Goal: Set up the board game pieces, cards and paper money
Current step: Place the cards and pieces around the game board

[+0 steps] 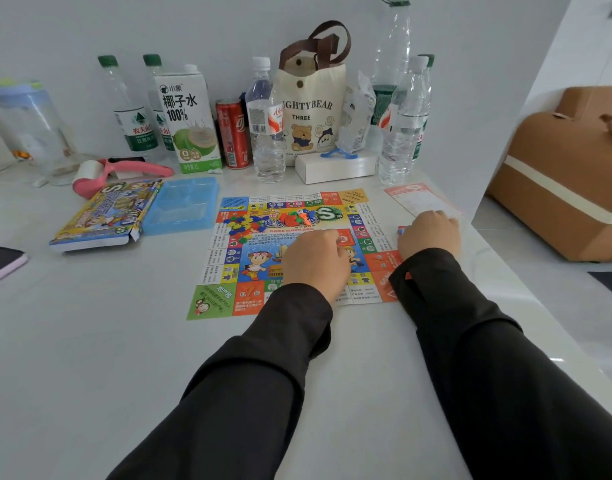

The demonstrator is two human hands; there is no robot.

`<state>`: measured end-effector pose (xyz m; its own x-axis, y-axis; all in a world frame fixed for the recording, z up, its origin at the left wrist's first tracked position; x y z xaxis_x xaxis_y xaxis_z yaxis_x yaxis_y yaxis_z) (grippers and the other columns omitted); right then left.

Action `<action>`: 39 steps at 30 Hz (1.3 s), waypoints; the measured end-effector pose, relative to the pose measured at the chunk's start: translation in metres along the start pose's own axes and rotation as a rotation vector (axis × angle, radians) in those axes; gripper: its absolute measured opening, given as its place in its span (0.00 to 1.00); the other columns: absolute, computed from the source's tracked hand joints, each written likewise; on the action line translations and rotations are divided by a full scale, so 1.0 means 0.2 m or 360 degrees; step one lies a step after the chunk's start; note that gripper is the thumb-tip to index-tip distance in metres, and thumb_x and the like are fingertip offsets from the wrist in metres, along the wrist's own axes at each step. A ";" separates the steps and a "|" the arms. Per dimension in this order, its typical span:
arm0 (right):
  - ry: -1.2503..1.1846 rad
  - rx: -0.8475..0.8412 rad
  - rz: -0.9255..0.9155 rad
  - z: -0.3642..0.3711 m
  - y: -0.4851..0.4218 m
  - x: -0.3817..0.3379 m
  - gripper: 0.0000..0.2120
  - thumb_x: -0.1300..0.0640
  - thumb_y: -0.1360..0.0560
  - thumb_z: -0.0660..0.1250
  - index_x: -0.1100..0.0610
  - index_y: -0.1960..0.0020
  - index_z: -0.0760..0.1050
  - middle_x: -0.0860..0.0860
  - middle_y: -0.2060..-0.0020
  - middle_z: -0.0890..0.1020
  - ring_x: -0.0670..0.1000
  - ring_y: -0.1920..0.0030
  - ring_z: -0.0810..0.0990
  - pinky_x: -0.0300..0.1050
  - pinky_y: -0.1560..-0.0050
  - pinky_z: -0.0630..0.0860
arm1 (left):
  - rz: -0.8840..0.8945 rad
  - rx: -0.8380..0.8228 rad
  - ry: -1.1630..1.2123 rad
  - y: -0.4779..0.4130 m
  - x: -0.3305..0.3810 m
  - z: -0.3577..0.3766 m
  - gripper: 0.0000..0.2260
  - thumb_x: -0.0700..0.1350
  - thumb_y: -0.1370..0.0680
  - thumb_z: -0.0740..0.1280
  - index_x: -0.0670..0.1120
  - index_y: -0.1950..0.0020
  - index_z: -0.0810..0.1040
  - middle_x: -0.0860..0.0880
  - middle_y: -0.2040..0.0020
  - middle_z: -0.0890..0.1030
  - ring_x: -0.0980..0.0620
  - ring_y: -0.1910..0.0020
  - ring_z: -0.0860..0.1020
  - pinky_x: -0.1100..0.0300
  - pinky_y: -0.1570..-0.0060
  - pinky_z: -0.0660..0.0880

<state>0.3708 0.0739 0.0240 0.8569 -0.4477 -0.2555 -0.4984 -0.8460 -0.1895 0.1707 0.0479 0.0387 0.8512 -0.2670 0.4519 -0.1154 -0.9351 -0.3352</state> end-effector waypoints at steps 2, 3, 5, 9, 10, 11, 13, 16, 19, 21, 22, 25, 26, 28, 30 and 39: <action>-0.0019 -0.0023 0.0014 0.00 -0.01 0.01 0.15 0.54 0.22 0.58 0.63 0.42 0.73 0.59 0.42 0.75 0.60 0.39 0.70 0.48 0.39 0.66 | 0.0045 -0.0049 -0.0030 0.00 0.00 0.02 0.12 0.44 0.22 0.57 0.44 0.46 0.79 0.47 0.50 0.81 0.47 0.50 0.77 0.54 0.52 0.74; -0.0036 -0.0034 0.0025 0.01 -0.01 0.01 0.15 0.55 0.22 0.58 0.63 0.41 0.73 0.59 0.42 0.75 0.59 0.39 0.70 0.48 0.39 0.66 | 0.0065 -0.0079 -0.0060 0.00 0.00 0.04 0.12 0.44 0.22 0.57 0.44 0.47 0.79 0.47 0.50 0.81 0.47 0.51 0.77 0.54 0.53 0.74; -0.0084 -0.0048 0.0044 0.00 -0.01 0.01 0.14 0.56 0.22 0.58 0.62 0.40 0.73 0.58 0.41 0.75 0.59 0.38 0.70 0.49 0.38 0.67 | 0.0090 -0.0113 -0.0128 -0.01 -0.01 0.05 0.12 0.44 0.22 0.57 0.45 0.46 0.79 0.46 0.50 0.81 0.47 0.52 0.77 0.55 0.55 0.73; -0.0086 -0.0047 -0.0004 0.01 0.01 0.00 0.15 0.56 0.22 0.58 0.62 0.41 0.74 0.58 0.42 0.75 0.59 0.39 0.70 0.48 0.39 0.67 | 0.0135 -0.0163 -0.0176 -0.02 -0.03 0.06 0.12 0.45 0.21 0.58 0.45 0.45 0.78 0.47 0.48 0.80 0.48 0.49 0.76 0.54 0.53 0.74; -0.0083 -0.0046 -0.0012 0.01 0.01 0.00 0.14 0.56 0.22 0.57 0.62 0.41 0.74 0.58 0.43 0.75 0.58 0.40 0.70 0.48 0.40 0.67 | 0.0152 -0.0182 -0.0166 -0.02 -0.04 0.07 0.12 0.45 0.22 0.58 0.45 0.45 0.78 0.48 0.47 0.79 0.48 0.48 0.76 0.54 0.52 0.73; -0.0082 -0.0048 -0.0013 0.01 0.01 0.00 0.14 0.56 0.22 0.57 0.62 0.41 0.74 0.57 0.43 0.75 0.58 0.40 0.70 0.47 0.40 0.67 | 0.0183 -0.0209 -0.0155 -0.03 -0.04 0.07 0.12 0.46 0.22 0.59 0.45 0.44 0.78 0.48 0.46 0.79 0.48 0.47 0.75 0.54 0.51 0.72; -0.0084 -0.0047 -0.0024 0.01 0.01 -0.01 0.14 0.56 0.21 0.57 0.61 0.41 0.75 0.57 0.44 0.75 0.57 0.41 0.71 0.47 0.41 0.68 | 0.0270 -0.0283 -0.0146 -0.04 -0.05 0.09 0.13 0.47 0.22 0.59 0.45 0.40 0.77 0.49 0.42 0.77 0.50 0.42 0.72 0.57 0.47 0.69; -0.0135 -0.0059 -0.0043 0.01 0.03 -0.02 0.14 0.56 0.22 0.58 0.61 0.40 0.75 0.56 0.44 0.75 0.56 0.41 0.70 0.47 0.41 0.68 | 0.0366 -0.0374 -0.0149 -0.04 -0.06 0.11 0.15 0.48 0.21 0.59 0.45 0.36 0.74 0.49 0.38 0.74 0.51 0.38 0.68 0.60 0.43 0.65; -0.0184 -0.0077 -0.0076 0.01 0.05 -0.04 0.14 0.57 0.22 0.59 0.60 0.38 0.74 0.56 0.43 0.74 0.56 0.39 0.69 0.47 0.40 0.69 | 0.0406 -0.0382 -0.0165 -0.04 -0.06 0.12 0.16 0.48 0.20 0.58 0.45 0.35 0.73 0.49 0.37 0.73 0.51 0.37 0.67 0.59 0.41 0.65; -0.0204 -0.0086 -0.0095 0.00 0.06 -0.05 0.15 0.58 0.22 0.59 0.59 0.37 0.74 0.56 0.41 0.74 0.56 0.39 0.68 0.48 0.40 0.68 | 0.0405 -0.0372 -0.0165 -0.04 -0.06 0.12 0.16 0.48 0.20 0.58 0.45 0.35 0.73 0.49 0.38 0.73 0.51 0.38 0.67 0.59 0.42 0.66; -0.0206 -0.0086 -0.0102 0.00 0.07 -0.05 0.15 0.58 0.22 0.59 0.59 0.37 0.73 0.56 0.41 0.73 0.56 0.38 0.68 0.48 0.39 0.68 | 0.0400 -0.0361 -0.0165 -0.04 -0.06 0.12 0.15 0.48 0.20 0.58 0.45 0.36 0.73 0.49 0.39 0.73 0.51 0.38 0.67 0.59 0.43 0.66; -0.0164 -0.0080 -0.0079 0.00 0.08 -0.05 0.16 0.57 0.22 0.60 0.59 0.36 0.71 0.57 0.40 0.72 0.56 0.39 0.69 0.48 0.39 0.68 | 0.0384 -0.0307 -0.0174 -0.05 -0.06 0.10 0.15 0.47 0.21 0.58 0.46 0.36 0.74 0.50 0.39 0.73 0.51 0.38 0.67 0.58 0.44 0.68; -0.0150 -0.0077 -0.0060 0.00 0.08 -0.05 0.16 0.56 0.22 0.60 0.59 0.36 0.71 0.57 0.40 0.72 0.56 0.39 0.69 0.49 0.39 0.69 | 0.0380 -0.0290 -0.0171 -0.04 -0.06 0.10 0.15 0.47 0.21 0.58 0.46 0.37 0.74 0.50 0.39 0.74 0.51 0.38 0.67 0.57 0.44 0.68; -0.0123 -0.0079 -0.0035 0.01 0.08 -0.04 0.16 0.55 0.22 0.61 0.59 0.36 0.71 0.57 0.41 0.72 0.56 0.40 0.69 0.50 0.39 0.69 | 0.0375 -0.0272 -0.0167 -0.04 -0.06 0.10 0.14 0.47 0.21 0.58 0.46 0.37 0.75 0.50 0.39 0.74 0.51 0.38 0.67 0.57 0.44 0.68; -0.0105 -0.0086 -0.0022 0.01 0.07 -0.04 0.16 0.54 0.23 0.61 0.59 0.37 0.72 0.57 0.41 0.72 0.56 0.40 0.69 0.50 0.39 0.70 | 0.0378 -0.0265 -0.0166 -0.04 -0.06 0.10 0.14 0.47 0.21 0.58 0.46 0.37 0.75 0.50 0.40 0.74 0.51 0.38 0.67 0.57 0.45 0.68; -0.0118 -0.0149 0.0052 0.02 0.07 -0.01 0.20 0.53 0.24 0.63 0.60 0.35 0.67 0.58 0.39 0.70 0.58 0.37 0.67 0.53 0.37 0.66 | 0.0383 -0.0256 -0.0155 -0.05 -0.06 0.10 0.15 0.46 0.21 0.57 0.46 0.37 0.74 0.50 0.40 0.74 0.51 0.38 0.67 0.57 0.44 0.68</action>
<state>0.3608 0.0650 0.0174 0.8265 -0.4560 -0.3300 -0.5088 -0.8561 -0.0913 0.1724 0.0647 0.0192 0.8337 -0.4690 0.2915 -0.3926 -0.8746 -0.2845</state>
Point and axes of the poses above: each hand's wrist, its own y-axis away from the middle knuckle, its own z-axis out of the palm, x = y × z, the point moved 10 cm from there along -y, towards the middle knuckle
